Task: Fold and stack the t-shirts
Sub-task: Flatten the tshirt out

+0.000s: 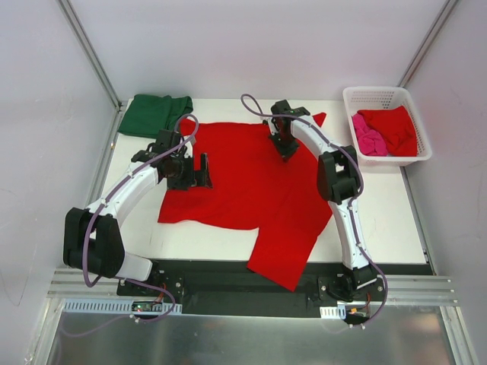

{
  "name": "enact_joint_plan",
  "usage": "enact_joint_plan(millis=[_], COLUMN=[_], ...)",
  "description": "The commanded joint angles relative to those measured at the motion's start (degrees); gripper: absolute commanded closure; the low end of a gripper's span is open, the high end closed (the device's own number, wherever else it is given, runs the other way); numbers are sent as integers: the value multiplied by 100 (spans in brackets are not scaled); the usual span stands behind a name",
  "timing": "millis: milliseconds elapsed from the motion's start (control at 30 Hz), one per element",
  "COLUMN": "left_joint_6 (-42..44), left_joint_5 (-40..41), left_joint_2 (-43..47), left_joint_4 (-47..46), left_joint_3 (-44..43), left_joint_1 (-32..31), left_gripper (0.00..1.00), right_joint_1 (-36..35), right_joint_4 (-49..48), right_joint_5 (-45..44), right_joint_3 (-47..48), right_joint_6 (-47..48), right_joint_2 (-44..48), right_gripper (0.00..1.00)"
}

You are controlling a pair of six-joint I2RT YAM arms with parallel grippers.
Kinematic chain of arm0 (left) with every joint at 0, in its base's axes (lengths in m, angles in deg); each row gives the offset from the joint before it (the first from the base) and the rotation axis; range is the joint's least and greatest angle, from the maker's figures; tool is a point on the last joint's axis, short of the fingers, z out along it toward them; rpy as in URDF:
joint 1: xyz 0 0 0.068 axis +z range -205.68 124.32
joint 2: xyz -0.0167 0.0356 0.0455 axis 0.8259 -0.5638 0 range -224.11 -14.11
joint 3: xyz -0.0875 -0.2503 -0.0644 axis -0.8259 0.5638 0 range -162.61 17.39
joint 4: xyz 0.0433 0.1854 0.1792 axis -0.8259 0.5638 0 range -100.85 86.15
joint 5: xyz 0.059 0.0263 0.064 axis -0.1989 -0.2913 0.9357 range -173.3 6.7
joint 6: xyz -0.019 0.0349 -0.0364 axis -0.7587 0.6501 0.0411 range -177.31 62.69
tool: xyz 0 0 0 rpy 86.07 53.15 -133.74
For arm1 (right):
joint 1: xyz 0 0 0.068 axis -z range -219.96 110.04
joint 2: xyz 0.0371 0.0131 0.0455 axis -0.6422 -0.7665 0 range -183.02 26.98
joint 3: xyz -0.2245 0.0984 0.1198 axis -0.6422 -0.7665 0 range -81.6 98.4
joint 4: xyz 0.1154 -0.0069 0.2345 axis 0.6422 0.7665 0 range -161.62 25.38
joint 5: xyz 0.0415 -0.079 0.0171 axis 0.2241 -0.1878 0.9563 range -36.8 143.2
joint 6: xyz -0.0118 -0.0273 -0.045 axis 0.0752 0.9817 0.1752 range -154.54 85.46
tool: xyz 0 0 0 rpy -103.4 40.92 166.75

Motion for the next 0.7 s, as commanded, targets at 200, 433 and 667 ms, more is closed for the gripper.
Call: enact_joint_plan(millis=[200, 433, 667], left_joint_6=[-62, -1, -317], left_joint_5=[-129, -401, -271], left_joint_2=[-51, 160, 1502], left_joint_4=[-68, -7, 405], left_joint_3=[-184, -9, 1010], left_joint_1=[-9, -18, -62], left_gripper=[1, 1, 1], right_joint_1=[129, 235, 261], right_joint_4=[140, 34, -485], right_joint_5=[-1247, -1460, -519], right_joint_3=[449, 406, -447], right_joint_6=[274, 239, -130], right_joint_2=[-284, -162, 638], right_gripper=[96, 96, 96])
